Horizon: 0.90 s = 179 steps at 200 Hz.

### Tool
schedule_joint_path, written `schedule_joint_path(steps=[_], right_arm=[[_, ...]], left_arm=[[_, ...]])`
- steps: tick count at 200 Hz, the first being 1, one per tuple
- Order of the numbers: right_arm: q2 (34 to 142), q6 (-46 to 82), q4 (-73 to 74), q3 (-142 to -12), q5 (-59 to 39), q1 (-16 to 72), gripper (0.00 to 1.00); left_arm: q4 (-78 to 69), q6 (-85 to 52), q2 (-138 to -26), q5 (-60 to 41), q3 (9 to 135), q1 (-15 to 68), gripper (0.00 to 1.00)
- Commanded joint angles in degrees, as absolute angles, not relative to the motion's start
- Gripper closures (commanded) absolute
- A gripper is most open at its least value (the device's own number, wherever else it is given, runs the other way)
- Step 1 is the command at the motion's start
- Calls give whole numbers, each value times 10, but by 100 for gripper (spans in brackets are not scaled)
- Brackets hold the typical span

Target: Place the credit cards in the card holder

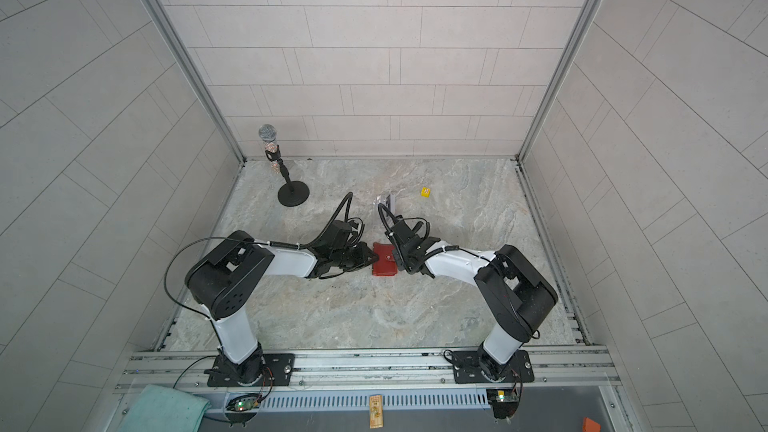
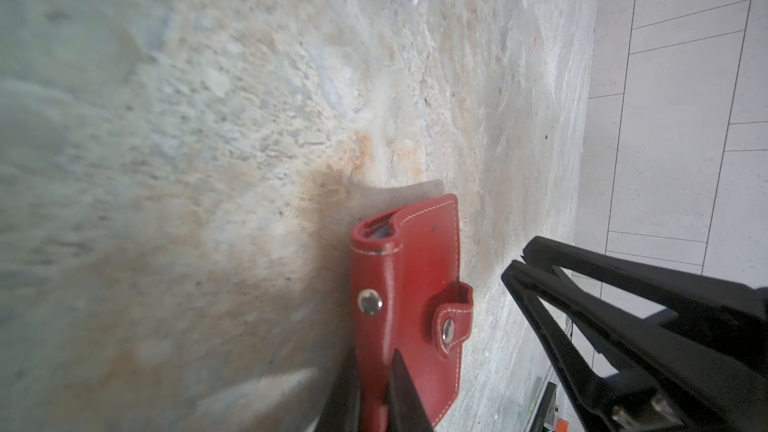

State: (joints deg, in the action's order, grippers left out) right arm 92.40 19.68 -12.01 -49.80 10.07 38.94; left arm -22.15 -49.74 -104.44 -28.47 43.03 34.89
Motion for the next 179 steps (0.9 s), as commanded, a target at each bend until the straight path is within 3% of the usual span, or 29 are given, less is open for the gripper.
schedule_joint_path(steps=[1,40,99,179], right_arm=[[885,193,-117,-492,42,388,76],[871,175,-66,-485,-94,390,77],[939,171,-80,-519,-91,395,77],[993,171,-91,-534,-22,401,69]], left_arm=[[-188,-497,-1036,-271,417,346,85],[-193,-501,-1031,-279,419,347,85],[-195,-503,-1029,-282,418,347,85],[-198,-501,-1033,-290,419,347,85]])
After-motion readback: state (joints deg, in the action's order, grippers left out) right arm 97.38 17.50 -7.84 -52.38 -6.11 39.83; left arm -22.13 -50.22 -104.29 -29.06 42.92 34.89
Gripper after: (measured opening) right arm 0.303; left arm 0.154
